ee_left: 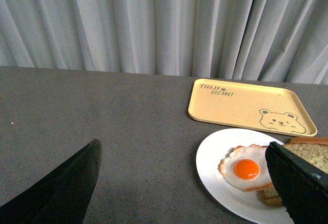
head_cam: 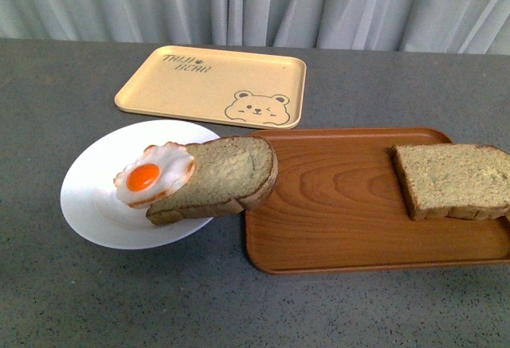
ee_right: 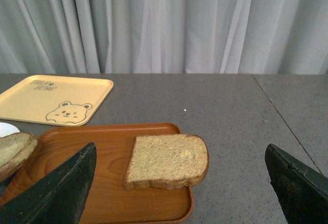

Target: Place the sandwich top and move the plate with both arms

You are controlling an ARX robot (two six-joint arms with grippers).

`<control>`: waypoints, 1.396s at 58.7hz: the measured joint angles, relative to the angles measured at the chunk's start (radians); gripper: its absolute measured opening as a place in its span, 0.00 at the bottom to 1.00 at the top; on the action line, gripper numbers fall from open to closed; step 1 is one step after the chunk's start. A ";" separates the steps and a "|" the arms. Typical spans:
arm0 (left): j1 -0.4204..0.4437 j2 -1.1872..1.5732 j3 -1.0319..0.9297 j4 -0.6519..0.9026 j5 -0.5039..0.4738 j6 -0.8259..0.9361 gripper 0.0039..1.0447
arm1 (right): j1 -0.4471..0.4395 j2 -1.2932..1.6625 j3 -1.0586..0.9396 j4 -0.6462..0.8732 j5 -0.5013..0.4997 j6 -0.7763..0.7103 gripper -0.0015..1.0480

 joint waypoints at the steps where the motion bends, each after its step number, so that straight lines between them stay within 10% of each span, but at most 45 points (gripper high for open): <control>1: 0.000 0.000 0.000 0.000 0.000 0.000 0.92 | 0.000 0.000 0.000 0.000 0.000 0.000 0.91; 53: 0.000 0.000 0.000 0.000 0.000 0.000 0.92 | -0.001 0.005 0.002 -0.006 -0.003 0.001 0.91; 59: 0.000 0.000 0.000 0.000 0.001 0.000 0.92 | -0.109 0.240 0.098 -0.147 -0.114 -0.019 0.91; 69: 0.000 0.000 0.000 0.000 0.000 0.000 0.92 | -0.348 0.853 0.230 0.248 -0.203 -0.081 0.91; 82: 0.000 0.000 0.000 0.000 0.000 0.000 0.92 | -0.397 1.561 0.495 0.460 -0.319 -0.017 0.91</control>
